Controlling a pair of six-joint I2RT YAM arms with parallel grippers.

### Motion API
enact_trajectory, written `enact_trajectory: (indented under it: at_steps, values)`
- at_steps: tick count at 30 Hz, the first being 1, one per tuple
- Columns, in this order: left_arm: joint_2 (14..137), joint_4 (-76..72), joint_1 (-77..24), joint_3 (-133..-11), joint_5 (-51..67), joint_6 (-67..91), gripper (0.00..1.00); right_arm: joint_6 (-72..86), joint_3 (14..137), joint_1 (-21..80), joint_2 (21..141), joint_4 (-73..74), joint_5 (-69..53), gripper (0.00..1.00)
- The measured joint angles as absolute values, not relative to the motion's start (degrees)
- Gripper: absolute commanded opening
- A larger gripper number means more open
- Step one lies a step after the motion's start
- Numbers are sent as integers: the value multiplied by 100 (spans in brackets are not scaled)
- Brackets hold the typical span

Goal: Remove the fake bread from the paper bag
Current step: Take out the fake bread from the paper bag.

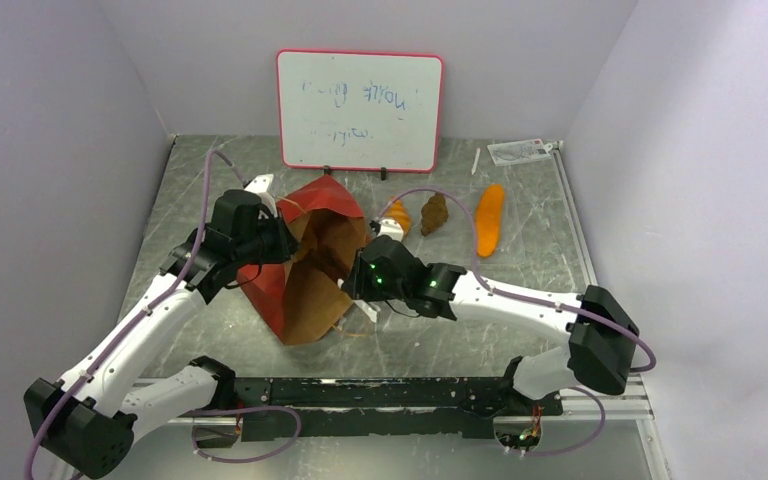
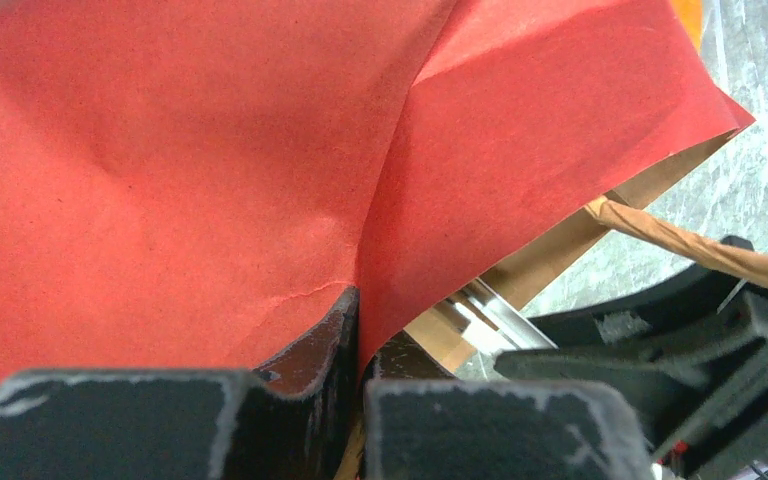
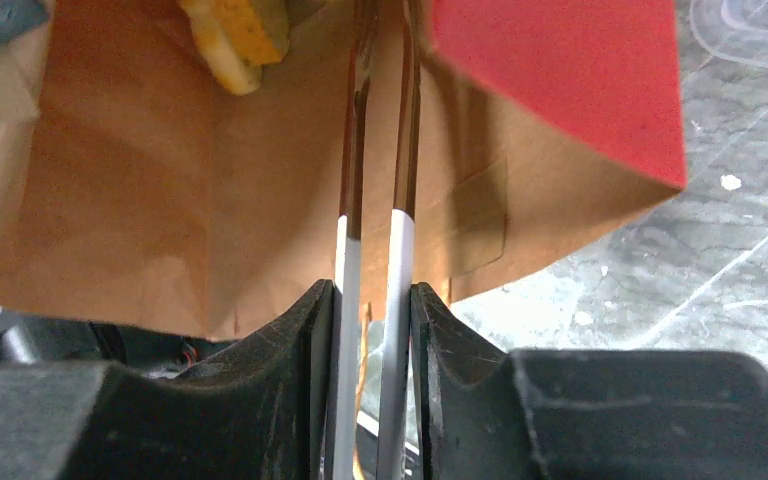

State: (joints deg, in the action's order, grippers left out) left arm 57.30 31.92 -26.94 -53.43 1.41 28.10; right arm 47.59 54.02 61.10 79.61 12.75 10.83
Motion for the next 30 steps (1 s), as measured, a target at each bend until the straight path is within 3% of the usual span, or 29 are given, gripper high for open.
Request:
enact_trajectory:
  at_steps: [7, 30]
  values:
    - [5725, 3199, -2694, -5306, 198, 2805, 7, 5085, 5109, 5642, 8184, 666, 679, 40]
    - [6042, 3159, -2694, -5306, 434, 2759, 7, 5922, 4355, 4716, 8840, -1334, -1153, 46]
